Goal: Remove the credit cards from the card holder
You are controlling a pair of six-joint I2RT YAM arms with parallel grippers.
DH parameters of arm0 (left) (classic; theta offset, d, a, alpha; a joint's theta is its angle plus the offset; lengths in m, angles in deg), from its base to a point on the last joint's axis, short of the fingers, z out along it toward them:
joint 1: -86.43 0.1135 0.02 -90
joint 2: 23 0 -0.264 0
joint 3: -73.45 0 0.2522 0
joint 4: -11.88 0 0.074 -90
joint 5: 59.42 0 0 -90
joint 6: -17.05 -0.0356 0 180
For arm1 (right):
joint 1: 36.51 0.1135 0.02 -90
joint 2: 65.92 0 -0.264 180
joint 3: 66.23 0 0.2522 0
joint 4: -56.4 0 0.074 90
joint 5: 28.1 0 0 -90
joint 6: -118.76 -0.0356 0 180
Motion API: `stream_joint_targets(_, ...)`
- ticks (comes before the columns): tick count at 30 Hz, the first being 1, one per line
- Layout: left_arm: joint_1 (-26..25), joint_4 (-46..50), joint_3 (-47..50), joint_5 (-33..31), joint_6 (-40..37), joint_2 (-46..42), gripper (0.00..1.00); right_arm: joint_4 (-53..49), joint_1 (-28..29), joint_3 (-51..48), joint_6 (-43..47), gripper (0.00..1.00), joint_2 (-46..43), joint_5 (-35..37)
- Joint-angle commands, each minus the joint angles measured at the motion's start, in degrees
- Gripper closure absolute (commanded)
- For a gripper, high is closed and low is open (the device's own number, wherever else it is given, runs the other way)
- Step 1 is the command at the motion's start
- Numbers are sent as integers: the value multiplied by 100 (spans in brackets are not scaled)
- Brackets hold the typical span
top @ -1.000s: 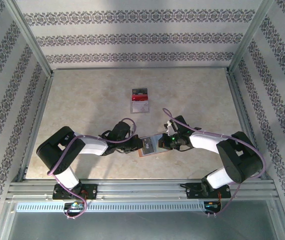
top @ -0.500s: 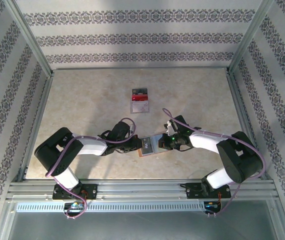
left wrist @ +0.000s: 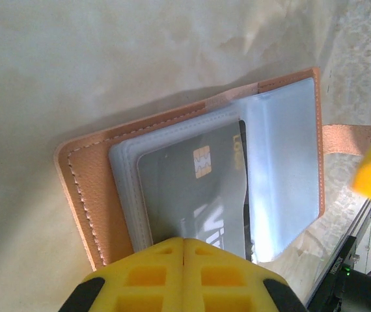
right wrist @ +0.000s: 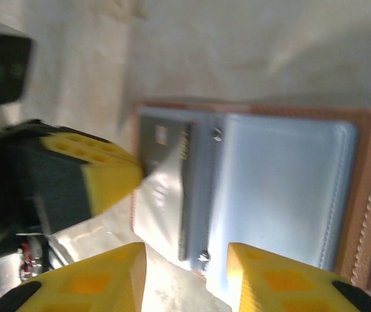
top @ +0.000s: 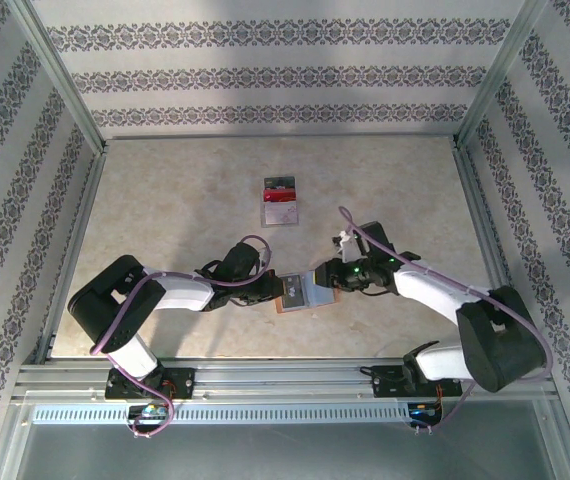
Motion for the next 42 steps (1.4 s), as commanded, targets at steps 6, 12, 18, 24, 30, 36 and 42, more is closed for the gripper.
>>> stream_joint_targets(6,57,728,49,-318,-175,181,100,-234,163,393,280,63,214,-620)
stream_joint_targets(12,57,895,0,-370,-248,164,100,-118,454,625,77,70,861,-390)
stream_joint_targets(18,57,953,-4,-429,-265,137,100,-77,545,781,-32,73,1224,-149)
stream_joint_targets(24,56,959,-9,-429,-268,154,100,6,553,848,-37,74,1545,-170)
stream_joint_targets(30,57,1082,-31,-454,-320,125,100,66,575,848,-55,74,1691,-86)
stream_joint_targets(36,57,1374,-109,-527,-456,38,100,317,585,748,-101,74,1771,-197)
stream_joint_targets(42,57,1305,-107,-490,-430,136,100,422,594,704,-160,75,1868,-162)
